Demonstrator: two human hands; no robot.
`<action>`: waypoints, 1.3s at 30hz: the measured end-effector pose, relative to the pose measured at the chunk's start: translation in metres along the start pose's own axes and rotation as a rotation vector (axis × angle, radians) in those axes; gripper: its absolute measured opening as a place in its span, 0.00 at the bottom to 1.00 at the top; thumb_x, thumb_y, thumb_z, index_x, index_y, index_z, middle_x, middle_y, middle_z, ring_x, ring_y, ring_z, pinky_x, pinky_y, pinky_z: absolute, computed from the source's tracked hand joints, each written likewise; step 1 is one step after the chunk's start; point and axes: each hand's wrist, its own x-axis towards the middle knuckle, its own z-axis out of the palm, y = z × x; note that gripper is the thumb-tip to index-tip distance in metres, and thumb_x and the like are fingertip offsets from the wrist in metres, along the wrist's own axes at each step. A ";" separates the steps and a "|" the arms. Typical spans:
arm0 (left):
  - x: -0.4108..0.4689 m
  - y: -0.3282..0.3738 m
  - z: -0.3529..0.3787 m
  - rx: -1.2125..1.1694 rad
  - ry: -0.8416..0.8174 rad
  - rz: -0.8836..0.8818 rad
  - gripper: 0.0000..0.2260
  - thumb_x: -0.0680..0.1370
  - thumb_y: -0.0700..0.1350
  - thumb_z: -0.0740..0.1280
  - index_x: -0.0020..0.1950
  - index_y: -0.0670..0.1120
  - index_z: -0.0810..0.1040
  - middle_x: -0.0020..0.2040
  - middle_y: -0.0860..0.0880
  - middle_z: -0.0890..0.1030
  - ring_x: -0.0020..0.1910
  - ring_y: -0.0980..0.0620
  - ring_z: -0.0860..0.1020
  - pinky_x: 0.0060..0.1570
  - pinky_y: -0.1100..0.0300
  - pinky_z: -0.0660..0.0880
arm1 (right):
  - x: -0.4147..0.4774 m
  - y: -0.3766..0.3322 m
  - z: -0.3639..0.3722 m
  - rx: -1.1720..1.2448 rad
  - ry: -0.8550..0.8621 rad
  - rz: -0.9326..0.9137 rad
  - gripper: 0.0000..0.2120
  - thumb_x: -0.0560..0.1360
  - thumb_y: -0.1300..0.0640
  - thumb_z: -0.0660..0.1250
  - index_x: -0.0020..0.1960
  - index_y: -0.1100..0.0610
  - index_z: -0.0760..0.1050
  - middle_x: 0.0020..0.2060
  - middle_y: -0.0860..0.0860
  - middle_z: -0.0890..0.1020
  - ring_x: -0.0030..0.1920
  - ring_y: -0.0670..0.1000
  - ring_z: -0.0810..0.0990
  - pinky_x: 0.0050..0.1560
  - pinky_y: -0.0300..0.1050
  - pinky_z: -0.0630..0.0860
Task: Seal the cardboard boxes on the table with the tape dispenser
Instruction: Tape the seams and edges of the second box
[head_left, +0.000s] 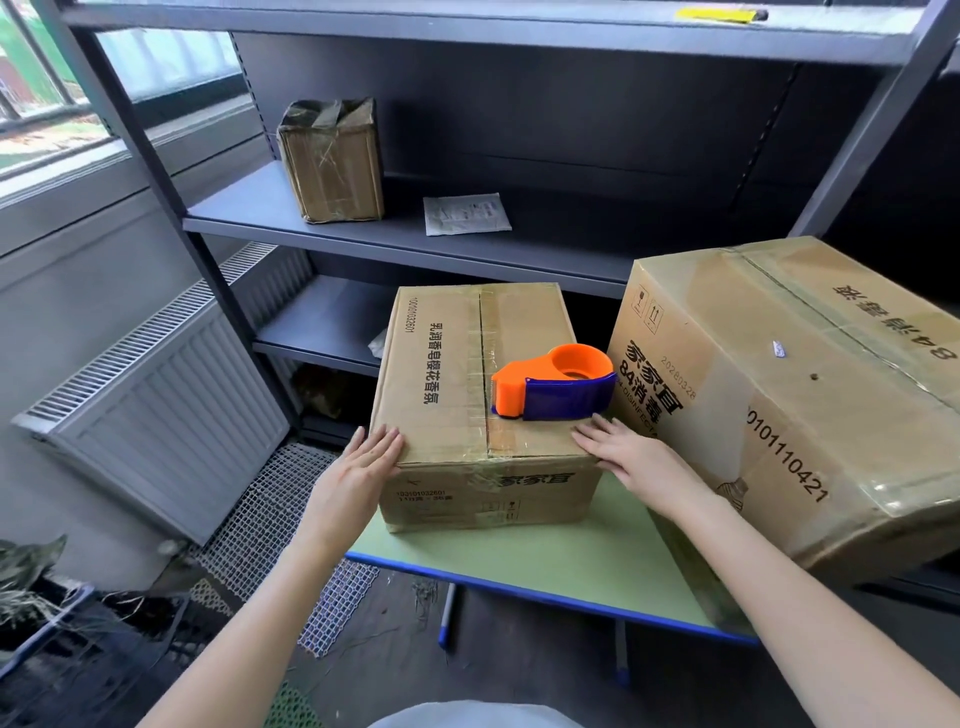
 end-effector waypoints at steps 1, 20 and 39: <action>-0.006 -0.005 -0.001 -0.035 0.042 -0.015 0.14 0.77 0.36 0.63 0.62 0.33 0.75 0.61 0.39 0.77 0.61 0.37 0.75 0.72 0.65 0.46 | -0.004 0.003 -0.001 0.024 0.012 0.020 0.26 0.80 0.63 0.58 0.74 0.48 0.57 0.74 0.44 0.59 0.74 0.43 0.51 0.73 0.41 0.52; -0.001 0.026 -0.008 -0.044 0.084 -0.118 0.18 0.74 0.42 0.58 0.59 0.38 0.80 0.59 0.43 0.80 0.60 0.44 0.77 0.66 0.60 0.63 | 0.005 -0.031 -0.019 -0.183 0.511 -0.033 0.14 0.65 0.66 0.75 0.51 0.64 0.81 0.43 0.58 0.82 0.46 0.59 0.80 0.50 0.54 0.79; 0.041 0.096 -0.014 -0.214 -0.101 -0.167 0.15 0.79 0.43 0.59 0.65 0.47 0.76 0.59 0.51 0.80 0.59 0.51 0.75 0.56 0.58 0.72 | 0.037 -0.053 -0.044 0.013 0.233 0.259 0.11 0.78 0.55 0.64 0.59 0.56 0.70 0.54 0.54 0.79 0.56 0.57 0.74 0.55 0.50 0.72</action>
